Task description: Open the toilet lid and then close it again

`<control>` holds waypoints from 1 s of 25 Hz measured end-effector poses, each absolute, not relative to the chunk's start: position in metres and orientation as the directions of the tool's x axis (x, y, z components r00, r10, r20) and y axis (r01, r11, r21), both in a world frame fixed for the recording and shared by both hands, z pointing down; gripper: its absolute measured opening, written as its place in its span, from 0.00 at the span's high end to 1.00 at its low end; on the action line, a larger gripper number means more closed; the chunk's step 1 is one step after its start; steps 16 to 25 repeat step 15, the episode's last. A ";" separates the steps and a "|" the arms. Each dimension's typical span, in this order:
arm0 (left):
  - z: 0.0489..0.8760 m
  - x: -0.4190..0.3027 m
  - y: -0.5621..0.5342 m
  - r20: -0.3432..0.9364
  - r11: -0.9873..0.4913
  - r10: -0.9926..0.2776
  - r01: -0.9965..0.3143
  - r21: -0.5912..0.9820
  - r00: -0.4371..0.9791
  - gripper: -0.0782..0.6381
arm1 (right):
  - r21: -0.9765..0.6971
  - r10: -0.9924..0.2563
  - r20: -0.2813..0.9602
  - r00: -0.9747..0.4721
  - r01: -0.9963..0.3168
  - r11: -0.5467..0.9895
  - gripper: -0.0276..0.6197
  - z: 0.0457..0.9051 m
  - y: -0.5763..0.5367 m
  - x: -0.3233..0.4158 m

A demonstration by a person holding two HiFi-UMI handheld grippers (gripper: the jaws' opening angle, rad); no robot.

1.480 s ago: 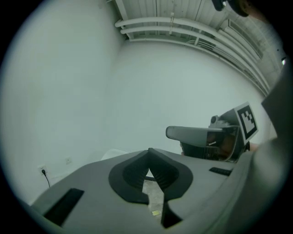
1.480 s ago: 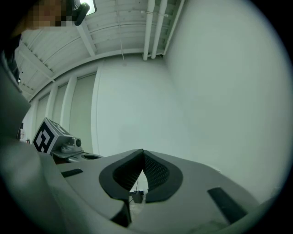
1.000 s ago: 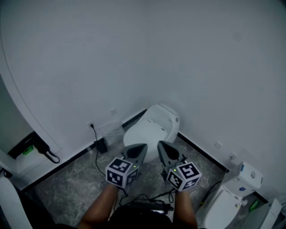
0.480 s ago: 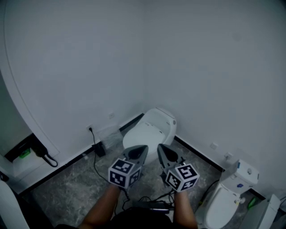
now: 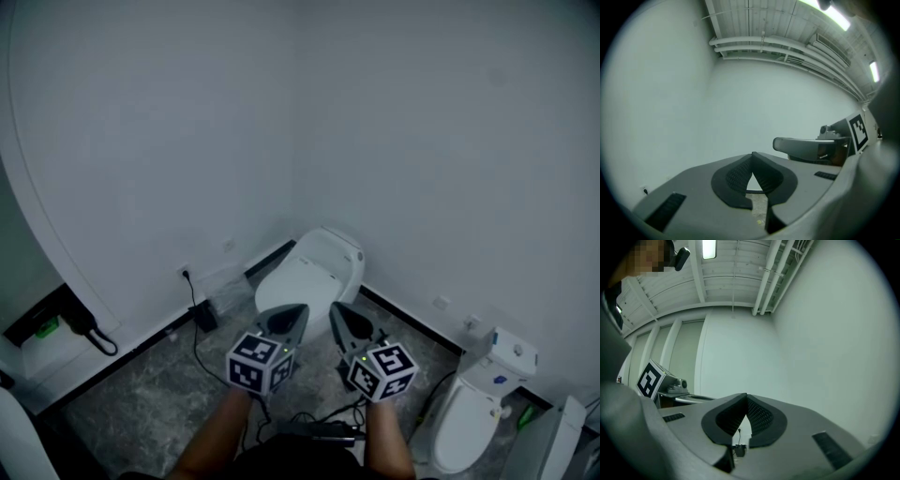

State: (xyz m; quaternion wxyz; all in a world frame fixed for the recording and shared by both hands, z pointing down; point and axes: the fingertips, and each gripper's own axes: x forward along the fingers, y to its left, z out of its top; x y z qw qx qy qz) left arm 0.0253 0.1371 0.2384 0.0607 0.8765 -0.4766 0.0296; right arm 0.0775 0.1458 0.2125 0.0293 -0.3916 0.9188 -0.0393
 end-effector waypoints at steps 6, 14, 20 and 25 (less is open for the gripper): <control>0.239 0.019 0.147 0.109 -0.547 -0.826 -0.834 0.078 0.552 0.88 | -0.087 -0.737 -0.016 -0.676 -0.733 0.675 0.94 0.212 0.156 0.071; 0.235 0.015 0.158 0.100 -0.558 -0.821 -0.827 0.071 0.563 0.88 | -0.084 -0.748 -0.017 -0.663 -0.745 0.662 0.94 0.209 0.167 0.067; 0.234 0.015 0.159 0.099 -0.559 -0.820 -0.826 0.069 0.564 0.88 | -0.083 -0.749 -0.017 -0.662 -0.745 0.661 0.94 0.208 0.168 0.067; 0.234 0.015 0.159 0.099 -0.559 -0.820 -0.826 0.069 0.564 0.88 | -0.083 -0.749 -0.017 -0.662 -0.745 0.661 0.94 0.208 0.168 0.067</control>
